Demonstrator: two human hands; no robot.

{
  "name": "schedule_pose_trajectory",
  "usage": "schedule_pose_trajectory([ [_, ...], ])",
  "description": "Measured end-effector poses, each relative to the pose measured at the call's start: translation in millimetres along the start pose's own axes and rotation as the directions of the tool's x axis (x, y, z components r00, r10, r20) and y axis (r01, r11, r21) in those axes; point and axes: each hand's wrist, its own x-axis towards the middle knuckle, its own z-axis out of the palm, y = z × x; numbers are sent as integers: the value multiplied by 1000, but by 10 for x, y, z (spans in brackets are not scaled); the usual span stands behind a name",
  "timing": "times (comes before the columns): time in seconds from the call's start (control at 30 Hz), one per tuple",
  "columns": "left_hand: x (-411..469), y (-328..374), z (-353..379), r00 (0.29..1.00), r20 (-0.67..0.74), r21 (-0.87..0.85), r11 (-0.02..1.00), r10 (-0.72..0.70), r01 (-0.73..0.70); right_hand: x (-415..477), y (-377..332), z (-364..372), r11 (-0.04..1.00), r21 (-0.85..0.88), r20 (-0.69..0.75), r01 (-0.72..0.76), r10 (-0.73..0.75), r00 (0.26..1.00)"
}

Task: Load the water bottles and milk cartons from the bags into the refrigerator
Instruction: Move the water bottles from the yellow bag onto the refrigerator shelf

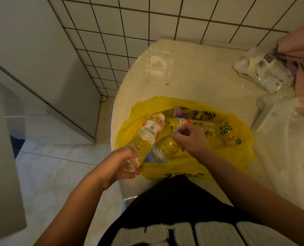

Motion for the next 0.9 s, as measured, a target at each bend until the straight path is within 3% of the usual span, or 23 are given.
schedule_pose_trajectory([
  [0.2, -221, -281, 114, 996, 83, -222, 975, 32, -13, -377, 46, -386, 967, -108, -153, 231, -246, 957],
  [0.3, -365, -437, 341, 972, 158, -334, 936, 172, -111, -540, -98, -606, 928, -135, -209, 346, -368, 906],
  [0.37, -399, -551, 540, 942, 164, -291, 927, 292, -236, -640, -188, -724, 910, -96, -245, 404, -415, 876],
  [0.53, -412, -707, 1046, 881, 26, -87, 879, 473, -469, -834, -269, -929, 865, -26, -235, 501, -493, 838],
  [0.73, -604, -897, 1399, 801, -289, -71, 822, 525, -565, -1065, -235, -980, 832, 1, -134, 554, -549, 825],
  [0.9, -964, -1189, 1320, 725, -469, -16, 816, 504, -578, -1229, -276, -764, 758, -1, 94, 653, -650, 754],
])
